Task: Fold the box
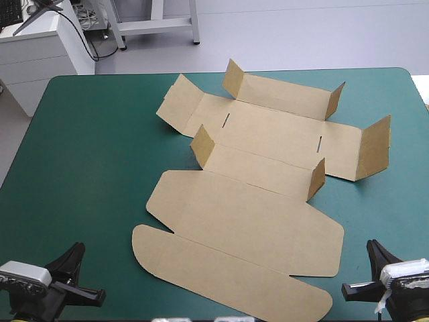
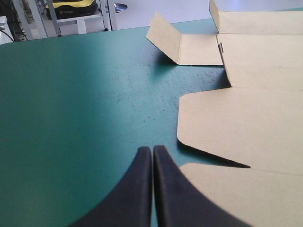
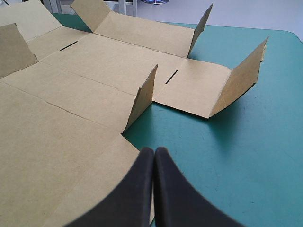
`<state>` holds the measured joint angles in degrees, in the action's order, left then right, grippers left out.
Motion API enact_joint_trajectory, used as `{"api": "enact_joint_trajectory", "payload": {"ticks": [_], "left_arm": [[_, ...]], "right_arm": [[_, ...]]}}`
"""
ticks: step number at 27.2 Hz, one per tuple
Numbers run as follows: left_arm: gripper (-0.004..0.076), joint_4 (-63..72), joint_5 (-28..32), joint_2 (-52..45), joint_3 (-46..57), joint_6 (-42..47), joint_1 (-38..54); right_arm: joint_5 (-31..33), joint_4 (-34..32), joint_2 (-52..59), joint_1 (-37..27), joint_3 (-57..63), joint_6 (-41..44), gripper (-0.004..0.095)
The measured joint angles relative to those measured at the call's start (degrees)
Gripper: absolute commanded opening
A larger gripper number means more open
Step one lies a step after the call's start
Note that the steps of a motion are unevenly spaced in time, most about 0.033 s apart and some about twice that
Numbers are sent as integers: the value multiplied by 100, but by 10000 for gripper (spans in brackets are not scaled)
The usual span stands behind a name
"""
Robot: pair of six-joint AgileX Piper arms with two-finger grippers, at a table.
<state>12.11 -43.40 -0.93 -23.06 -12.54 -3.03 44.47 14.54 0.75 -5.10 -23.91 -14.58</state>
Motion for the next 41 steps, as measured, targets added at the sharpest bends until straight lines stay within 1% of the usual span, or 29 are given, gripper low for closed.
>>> {"api": "enact_joint_trajectory", "payload": {"ticks": [15, 18, 20, 22, 25, 26, 28, 30, 32, 38, 41], "left_arm": [[-8, 0, 0, 0, 0, 0, 0], [-8, 0, 0, 0, 0, 0, 0], [-8, 0, 0, 0, 0, 0, 0], [-8, 0, 0, 0, 0, 0, 0], [-8, 0, 0, 0, 0, -4, 0], [-8, 0, 0, 0, 0, -4, 0], [-8, 0, 0, 0, 0, -4, 0], [-8, 0, 0, 0, 0, -4, 0], [-8, 0, 0, 0, 0, -4, 0], [-8, 0, 0, 0, 0, -4, 0], [-8, 0, 0, 0, 0, 1, 0]], "right_arm": [[0, 0, 0, 0, 0, 0, -19], [0, 0, 0, 0, 0, 0, 2], [0, 0, 0, 0, 0, 0, 56], [0, 19, 0, 0, 0, -18, 135], [0, 109, 0, 0, 0, -121, 340], [0, 116, 0, 0, 0, -138, 447], [0, 130, 0, 0, 0, -158, 605], [0, 135, 0, 0, 0, -165, 730], [0, 135, 0, 0, 0, -169, 776], [5, -27, 0, 0, -14, -162, 773], [87, -40, -433, 0, -334, -1, 773]]}}
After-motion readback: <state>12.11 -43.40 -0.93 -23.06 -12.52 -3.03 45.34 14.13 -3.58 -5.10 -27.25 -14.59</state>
